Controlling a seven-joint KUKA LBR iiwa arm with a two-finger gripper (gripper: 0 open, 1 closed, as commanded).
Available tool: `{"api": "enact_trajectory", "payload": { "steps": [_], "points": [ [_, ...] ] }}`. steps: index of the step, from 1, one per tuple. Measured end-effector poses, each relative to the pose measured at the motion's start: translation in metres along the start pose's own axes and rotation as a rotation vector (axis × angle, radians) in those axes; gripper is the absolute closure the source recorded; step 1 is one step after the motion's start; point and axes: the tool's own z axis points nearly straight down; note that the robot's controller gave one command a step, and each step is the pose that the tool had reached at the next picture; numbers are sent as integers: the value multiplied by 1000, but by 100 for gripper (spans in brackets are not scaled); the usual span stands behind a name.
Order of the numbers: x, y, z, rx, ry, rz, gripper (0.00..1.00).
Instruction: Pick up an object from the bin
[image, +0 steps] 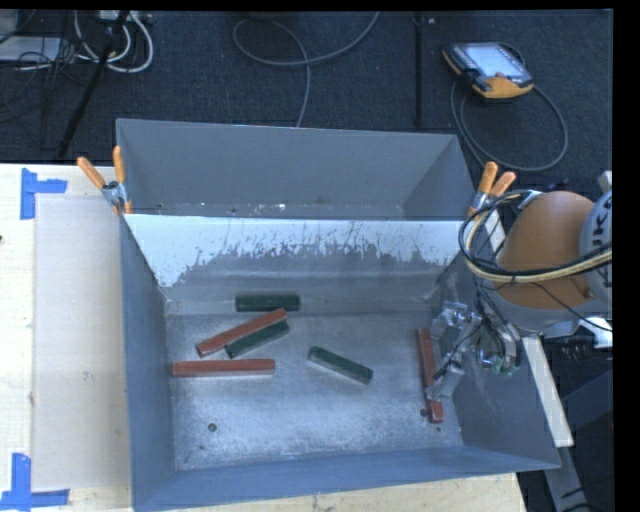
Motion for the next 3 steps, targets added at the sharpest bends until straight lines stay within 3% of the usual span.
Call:
{"api": "enact_trajectory", "payload": {
  "steps": [1,2,3],
  "points": [
    [-58,29,-12,-1,-4,26,0],
    [-54,17,26,-3,-10,93,0],
    [-14,40,22,2,2,281,0]
  ]
}}
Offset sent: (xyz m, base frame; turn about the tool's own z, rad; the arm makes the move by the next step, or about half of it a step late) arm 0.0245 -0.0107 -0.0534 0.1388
